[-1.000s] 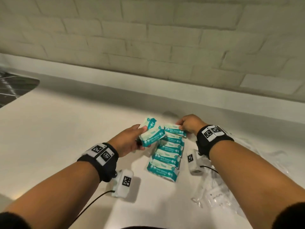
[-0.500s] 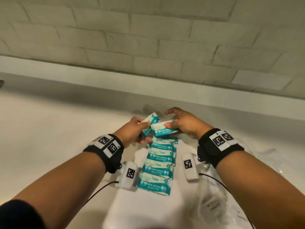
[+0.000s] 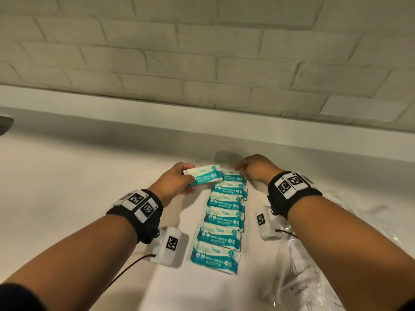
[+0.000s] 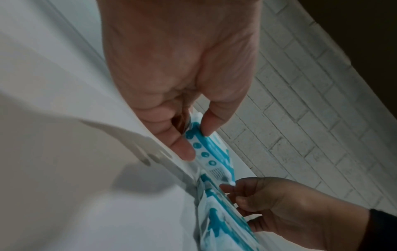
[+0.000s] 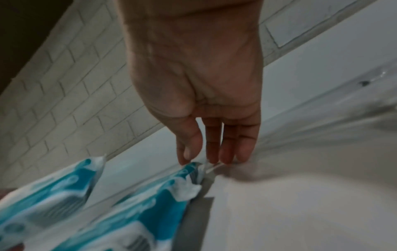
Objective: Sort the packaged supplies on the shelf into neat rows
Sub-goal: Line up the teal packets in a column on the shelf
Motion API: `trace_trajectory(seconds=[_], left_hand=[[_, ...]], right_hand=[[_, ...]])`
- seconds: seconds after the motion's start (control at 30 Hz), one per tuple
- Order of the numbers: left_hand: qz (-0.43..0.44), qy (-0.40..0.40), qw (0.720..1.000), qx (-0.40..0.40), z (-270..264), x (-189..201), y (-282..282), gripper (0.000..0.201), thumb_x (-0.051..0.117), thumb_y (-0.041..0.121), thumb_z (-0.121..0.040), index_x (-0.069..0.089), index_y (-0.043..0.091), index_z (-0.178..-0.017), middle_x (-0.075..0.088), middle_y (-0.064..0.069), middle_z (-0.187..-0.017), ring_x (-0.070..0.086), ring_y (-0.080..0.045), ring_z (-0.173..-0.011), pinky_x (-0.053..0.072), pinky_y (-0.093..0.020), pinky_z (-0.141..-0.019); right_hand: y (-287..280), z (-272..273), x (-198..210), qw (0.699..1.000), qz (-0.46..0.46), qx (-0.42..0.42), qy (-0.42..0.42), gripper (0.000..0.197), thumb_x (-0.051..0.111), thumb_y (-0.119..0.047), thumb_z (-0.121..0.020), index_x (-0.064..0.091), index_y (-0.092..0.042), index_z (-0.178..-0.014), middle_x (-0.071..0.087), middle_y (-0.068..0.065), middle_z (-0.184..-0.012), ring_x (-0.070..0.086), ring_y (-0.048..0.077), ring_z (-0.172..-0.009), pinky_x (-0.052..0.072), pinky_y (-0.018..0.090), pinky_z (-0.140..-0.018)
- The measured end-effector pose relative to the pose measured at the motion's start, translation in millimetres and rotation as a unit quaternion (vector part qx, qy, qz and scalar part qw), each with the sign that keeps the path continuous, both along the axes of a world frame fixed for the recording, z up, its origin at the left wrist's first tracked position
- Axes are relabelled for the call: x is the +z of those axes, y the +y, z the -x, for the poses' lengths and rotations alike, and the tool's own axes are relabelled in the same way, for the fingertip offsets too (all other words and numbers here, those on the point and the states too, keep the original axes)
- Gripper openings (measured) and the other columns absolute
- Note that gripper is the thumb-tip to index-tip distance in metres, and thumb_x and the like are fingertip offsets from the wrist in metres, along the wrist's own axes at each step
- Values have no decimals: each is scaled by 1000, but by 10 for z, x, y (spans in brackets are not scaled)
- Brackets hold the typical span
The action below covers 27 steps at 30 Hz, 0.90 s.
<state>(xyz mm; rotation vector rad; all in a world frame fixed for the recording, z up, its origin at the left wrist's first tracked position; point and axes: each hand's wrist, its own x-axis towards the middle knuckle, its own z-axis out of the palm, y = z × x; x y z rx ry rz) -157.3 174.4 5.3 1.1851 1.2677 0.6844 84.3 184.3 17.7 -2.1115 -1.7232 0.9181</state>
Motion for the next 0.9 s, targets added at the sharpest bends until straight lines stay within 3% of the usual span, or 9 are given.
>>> trace_trajectory(seconds=[0.13, 0.23, 0.37, 0.47, 0.57, 0.67, 0.77, 0.83, 0.9], left_hand=[[-10, -13, 1000, -8, -36, -3, 9, 29, 56, -1, -91, 50, 15, -115, 59, -21, -116, 64, -23, -86, 57, -24, -68], [-19, -21, 1000, -13, -138, 24, 28, 30, 58, 0, -91, 50, 13, -116, 60, -22, -116, 65, -22, -88, 58, -24, -71], [-36, -39, 998, -27, -359, 144, 67, 35, 59, -2, -89, 48, 8, -120, 59, -23, -113, 65, -25, -91, 58, -28, -77], [-36, -60, 997, -31, -522, 241, 66, 50, 61, -1, -88, 42, 5, -133, 60, -18, -113, 63, -29, -100, 55, -37, -89], [-105, 78, 989, -71, -522, 380, -21, 70, 67, 19, -87, 30, 16, -146, 50, -6, -138, 54, -22, -119, 46, -36, -101], [-192, 237, 923, -236, -386, 555, -328, 77, 69, 35, -84, 27, 27, -148, 31, 6, -151, 41, -9, -126, 36, -23, -101], [-215, 363, 802, -424, -292, 488, -640, 100, 69, 53, -77, 6, 35, -151, -1, 18, -159, 4, -9, -146, 14, -31, -119], [-216, 402, 746, -485, -304, 369, -794, 110, 70, 57, -74, -5, 33, -151, -14, 18, -158, -18, -8, -144, -2, -33, -119], [-229, 422, 709, -517, -366, 274, -903, 116, 71, 56, -73, -10, 26, -152, -18, 12, -158, -23, -12, -144, -9, -30, -116]], right_hand=[[-70, -212, -20, 995, 2, 36, -93, 34, 55, -4, -91, 67, -18, -119, 59, 2, -132, 55, 21, -117, 35, 19, -89], [-124, -298, 76, 988, -17, 28, -150, 31, 51, -21, -95, 64, -15, -123, 58, 7, -133, 55, 25, -115, 38, 26, -92], [-246, -10, 308, 988, -102, 108, 46, 67, 78, -29, -77, 50, -20, -137, 52, -3, -135, 49, 14, -122, 35, 22, -94], [-176, 228, 337, 969, -147, 197, -35, 55, 78, -26, -75, 57, -18, -125, 60, 1, -120, 58, 18, -107, 45, 27, -85], [4, 145, 313, 978, -130, 149, -72, 46, 72, -24, -80, 58, -15, -122, 61, 6, -119, 59, 24, -106, 47, 33, -88], [143, 3, 200, 985, -54, 124, -106, 55, 70, -29, -83, 51, -19, -133, 50, 10, -124, 54, 28, -111, 44, 32, -95], [227, -11, 79, 986, -21, 119, -113, 58, 65, -36, -86, 44, -29, -140, 42, 11, -130, 49, 30, -118, 42, 36, -102], [258, 15, 36, 986, -9, 131, -107, 55, 63, -32, -89, 46, -26, -140, 43, 11, -140, 48, 29, -123, 38, 32, -105], [262, 38, 34, 981, -4, 152, -121, 50, 59, -19, -92, 47, -21, -141, 44, 7, -146, 48, 27, -126, 35, 28, -102]])
